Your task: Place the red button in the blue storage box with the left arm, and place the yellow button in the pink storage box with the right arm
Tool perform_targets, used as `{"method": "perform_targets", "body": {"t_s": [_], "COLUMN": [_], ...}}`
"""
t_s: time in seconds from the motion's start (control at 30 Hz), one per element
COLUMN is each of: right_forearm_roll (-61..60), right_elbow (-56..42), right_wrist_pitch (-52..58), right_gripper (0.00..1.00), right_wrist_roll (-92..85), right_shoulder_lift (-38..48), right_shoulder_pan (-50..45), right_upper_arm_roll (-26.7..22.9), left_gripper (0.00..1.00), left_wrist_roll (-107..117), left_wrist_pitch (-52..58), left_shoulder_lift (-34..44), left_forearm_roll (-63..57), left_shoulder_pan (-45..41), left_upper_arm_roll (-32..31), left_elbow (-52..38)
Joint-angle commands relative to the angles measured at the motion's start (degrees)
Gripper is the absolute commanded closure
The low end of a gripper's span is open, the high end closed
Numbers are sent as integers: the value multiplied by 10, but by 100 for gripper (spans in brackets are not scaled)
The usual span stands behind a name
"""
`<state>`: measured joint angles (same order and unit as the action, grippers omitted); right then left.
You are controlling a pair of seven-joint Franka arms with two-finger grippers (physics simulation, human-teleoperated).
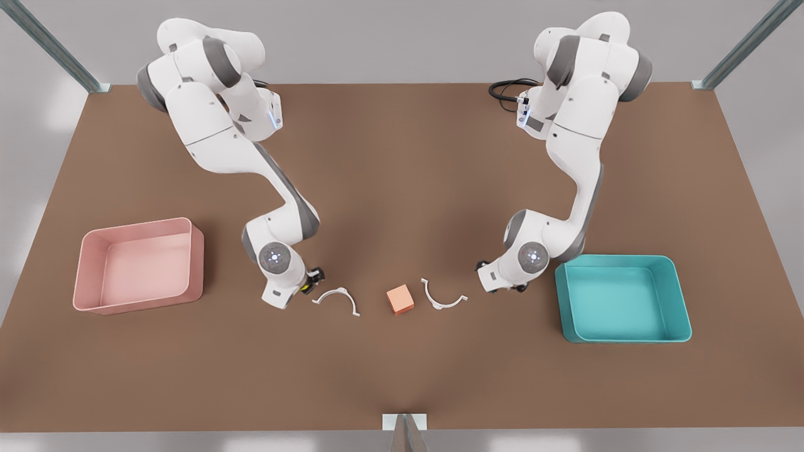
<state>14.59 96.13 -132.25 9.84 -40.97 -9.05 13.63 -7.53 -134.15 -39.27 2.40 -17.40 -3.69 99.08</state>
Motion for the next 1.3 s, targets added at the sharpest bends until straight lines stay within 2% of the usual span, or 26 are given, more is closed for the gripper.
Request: {"method": "perform_targets", "body": {"t_s": [0.0, 0.07, 0.1, 0.2, 0.27, 0.43, 0.6, 0.7, 0.83, 0.87, 0.9, 0.97, 1.0, 1.03, 1.1, 1.2, 1.27], "right_forearm_roll": [11, 11, 11, 11, 11, 11, 11, 11, 12, 12, 12, 12, 11, 11, 12, 12, 12], "right_elbow": [0, 0, 0, 2, 12, 18, 49, 60, 63, 63, 63, 63, 61, 59, 89, 128, 180], "right_wrist_pitch": [-81, -82, -82, -82, -83, -77, -82, -96, -94, -93, -93, -91, -86, -69, -59, -57, -56], "right_gripper": [2, 14, 17, 17, 17, 19, 19, 38, 41, 46, 47, 51, 51, 51, 51, 51, 51], "right_wrist_roll": [110, 110, 110, 110, 111, 109, 106, 105, 95, 94, 94, 93, 76, 64, 46, -3, -11], "right_shoulder_lift": [-10, -10, -10, -15, -14, -1, 12, 16, 21, 22, 23, 26, 36, 51, 96, 134, 194], "right_shoulder_pan": [0, -1, -1, -2, -3, 0, 14, 14, 21, 21, 21, 21, 24, 31, 54, 198, 242], "right_upper_arm_roll": [0, 0, 0, 0, 0, 0, 3, 3, 4, 3, 4, 4, 3, 3, 5, 98, 104], "left_gripper": [8, 13, 19, 45, 53, 55, 54, 54, 54, 54, 54, 52, 24, 0, 0, 0, 0], "left_wrist_roll": [-71, -71, -71, -71, -71, -65, -71, -213, -433, -456, -466, -465, -466, -461, -407, -211, -34], "left_wrist_pitch": [-44, -44, -44, -43, -42, -26, 109, 186, 202, 202, 202, 199, 199, 199, 210, 326, 330], "left_shoulder_lift": [-2, -2, -2, -2, -2, 9, 124, 170, 165, 163, 151, 99, 92, 90, 91, 97, 154], "left_forearm_roll": [-1, -1, -1, -1, -1, -2, -2, -2, -7, -13, -12, -10, -11, -11, -11, -13, -13], "left_shoulder_pan": [0, 0, 0, 0, 1, 1, 14, 94, 206, 212, 221, 222, 221, 220, 218, 193, 173], "left_upper_arm_roll": [0, 0, 0, 0, 0, 2, 35, 38, 37, 38, 37, 37, 38, 37, 37, 35, 35], "left_elbow": [-4, -6, -6, -6, -5, -5, -7, -13, -37, -38, -38, -55, -55, -55, -78, -167, -180]}}
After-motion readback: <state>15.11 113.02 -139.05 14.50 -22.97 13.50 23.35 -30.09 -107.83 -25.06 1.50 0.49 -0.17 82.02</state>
